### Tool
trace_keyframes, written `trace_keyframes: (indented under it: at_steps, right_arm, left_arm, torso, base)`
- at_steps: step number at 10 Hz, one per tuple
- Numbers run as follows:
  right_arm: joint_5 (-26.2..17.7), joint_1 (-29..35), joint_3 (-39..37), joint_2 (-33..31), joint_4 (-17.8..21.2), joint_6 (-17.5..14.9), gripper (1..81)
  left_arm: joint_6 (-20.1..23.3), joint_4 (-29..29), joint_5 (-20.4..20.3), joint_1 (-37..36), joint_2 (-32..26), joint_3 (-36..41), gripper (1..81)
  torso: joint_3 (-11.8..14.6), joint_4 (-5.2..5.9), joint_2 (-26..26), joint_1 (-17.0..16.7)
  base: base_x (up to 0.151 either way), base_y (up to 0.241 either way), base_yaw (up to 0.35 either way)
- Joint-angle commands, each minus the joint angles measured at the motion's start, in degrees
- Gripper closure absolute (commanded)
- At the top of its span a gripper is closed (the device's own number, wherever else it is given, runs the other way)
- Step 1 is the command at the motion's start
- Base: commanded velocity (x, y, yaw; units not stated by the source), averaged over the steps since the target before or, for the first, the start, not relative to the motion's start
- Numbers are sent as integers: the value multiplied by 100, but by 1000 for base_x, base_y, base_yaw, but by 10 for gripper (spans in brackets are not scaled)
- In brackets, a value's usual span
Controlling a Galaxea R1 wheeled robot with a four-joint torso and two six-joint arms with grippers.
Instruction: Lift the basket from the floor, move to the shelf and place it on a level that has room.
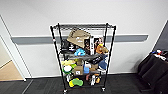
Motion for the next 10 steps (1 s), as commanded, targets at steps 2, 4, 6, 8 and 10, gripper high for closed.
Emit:
trace_keyframes:
  at_steps: [2, 4, 6, 8, 10]
  right_arm:
    - [-142, 585, 467, -155, -195, -4, 811]
    - [-142, 576, 519, -190, -248, -4, 811]
    - [-133, 576, 572, -243, -248, -4, 811]
    - [-115, 576, 572, -251, -248, 5, 811]
    - [-115, 567, 572, -251, -248, 5, 811]
  left_arm:
    - [-22, 138, 20, -587, -233, 496, 811]
    - [-22, 138, -50, -587, -268, 496, 811]
    - [-22, 138, -77, -587, -321, 549, 811]
    - [-22, 138, -77, -587, -321, 558, 811]
    - [-22, 138, -68, -587, -321, 558, 811]
  torso:
    - [0, 0, 0, 0]
    - [0, 0, 0, 0]
    - [0, 0, 0, 2]
    - [0, 0, 0, 2]
    - [0, 0, 0, 2]
  base:
    - [129, 0, 0]
    - [133, 0, 0]
    - [136, 0, 0]
    - [136, 0, 0]
    - [136, 0, 0]
